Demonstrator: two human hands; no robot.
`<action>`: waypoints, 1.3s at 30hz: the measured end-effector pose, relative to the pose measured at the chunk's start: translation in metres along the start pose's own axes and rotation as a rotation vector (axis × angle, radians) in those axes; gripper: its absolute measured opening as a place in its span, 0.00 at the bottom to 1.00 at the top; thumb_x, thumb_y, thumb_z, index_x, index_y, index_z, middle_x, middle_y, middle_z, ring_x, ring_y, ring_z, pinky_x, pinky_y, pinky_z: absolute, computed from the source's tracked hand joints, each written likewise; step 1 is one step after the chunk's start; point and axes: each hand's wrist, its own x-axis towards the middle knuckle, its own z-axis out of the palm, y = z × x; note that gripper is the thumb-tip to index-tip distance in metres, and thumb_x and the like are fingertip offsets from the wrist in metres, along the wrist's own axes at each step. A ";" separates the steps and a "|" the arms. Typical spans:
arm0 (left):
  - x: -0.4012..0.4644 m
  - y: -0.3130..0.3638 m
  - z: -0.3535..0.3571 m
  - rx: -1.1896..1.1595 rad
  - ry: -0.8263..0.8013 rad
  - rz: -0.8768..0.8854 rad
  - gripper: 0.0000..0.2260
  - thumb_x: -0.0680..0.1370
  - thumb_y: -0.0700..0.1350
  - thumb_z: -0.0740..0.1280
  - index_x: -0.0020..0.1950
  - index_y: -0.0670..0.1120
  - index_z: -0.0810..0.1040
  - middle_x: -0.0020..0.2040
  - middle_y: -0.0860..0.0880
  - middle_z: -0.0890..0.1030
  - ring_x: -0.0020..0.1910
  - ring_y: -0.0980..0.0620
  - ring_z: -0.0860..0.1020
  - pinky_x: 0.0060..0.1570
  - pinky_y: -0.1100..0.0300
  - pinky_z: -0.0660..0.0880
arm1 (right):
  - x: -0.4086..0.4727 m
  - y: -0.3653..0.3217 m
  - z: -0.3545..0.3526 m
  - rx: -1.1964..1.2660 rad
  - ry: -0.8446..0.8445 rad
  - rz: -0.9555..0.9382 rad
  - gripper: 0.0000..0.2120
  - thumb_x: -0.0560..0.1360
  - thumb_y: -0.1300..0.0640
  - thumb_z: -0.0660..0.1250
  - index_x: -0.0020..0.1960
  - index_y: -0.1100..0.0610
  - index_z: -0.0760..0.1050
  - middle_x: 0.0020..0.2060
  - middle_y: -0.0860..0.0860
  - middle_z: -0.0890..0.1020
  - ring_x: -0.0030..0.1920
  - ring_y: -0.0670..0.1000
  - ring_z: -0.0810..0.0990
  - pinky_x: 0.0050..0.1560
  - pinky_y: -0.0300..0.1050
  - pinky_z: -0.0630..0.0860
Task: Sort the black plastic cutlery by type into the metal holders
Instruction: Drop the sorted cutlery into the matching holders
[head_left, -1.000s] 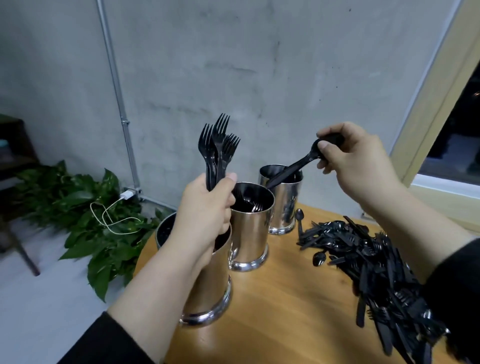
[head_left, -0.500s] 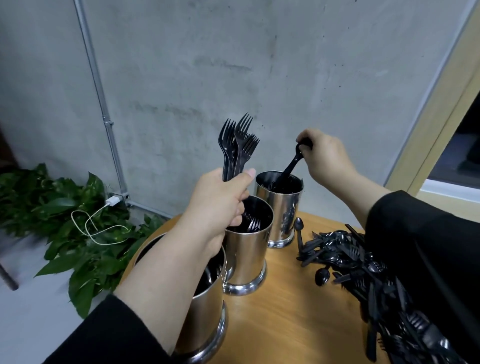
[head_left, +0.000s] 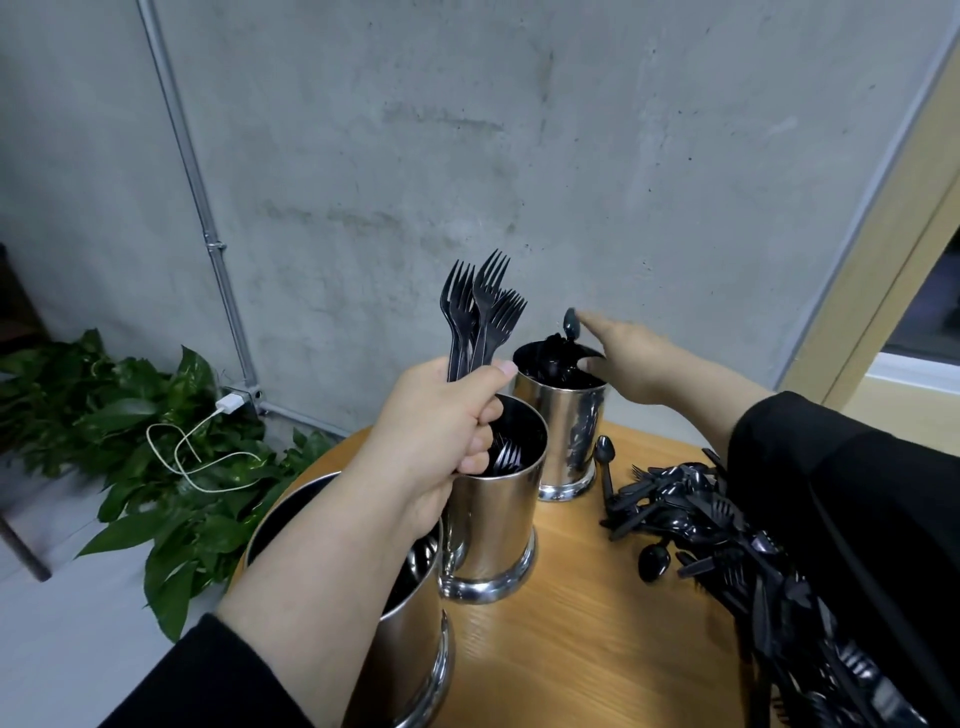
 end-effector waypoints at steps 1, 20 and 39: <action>-0.001 -0.001 0.000 0.008 0.003 -0.005 0.06 0.82 0.45 0.69 0.48 0.46 0.75 0.31 0.52 0.67 0.26 0.56 0.61 0.21 0.65 0.58 | -0.002 0.002 0.002 0.004 0.042 0.004 0.31 0.83 0.50 0.61 0.82 0.49 0.51 0.80 0.51 0.60 0.77 0.60 0.63 0.73 0.62 0.64; -0.021 0.005 0.015 0.229 -0.215 -0.179 0.05 0.81 0.45 0.68 0.49 0.45 0.78 0.29 0.52 0.65 0.23 0.56 0.59 0.21 0.65 0.53 | -0.108 -0.087 -0.044 1.083 0.024 -0.341 0.10 0.82 0.54 0.66 0.57 0.59 0.78 0.47 0.69 0.81 0.31 0.54 0.67 0.33 0.45 0.62; -0.025 0.007 0.028 0.735 0.277 0.399 0.12 0.81 0.42 0.63 0.61 0.51 0.81 0.55 0.53 0.83 0.56 0.52 0.80 0.60 0.54 0.76 | -0.093 -0.045 0.013 0.496 0.347 0.012 0.22 0.83 0.44 0.60 0.72 0.53 0.72 0.62 0.52 0.82 0.62 0.55 0.78 0.57 0.44 0.72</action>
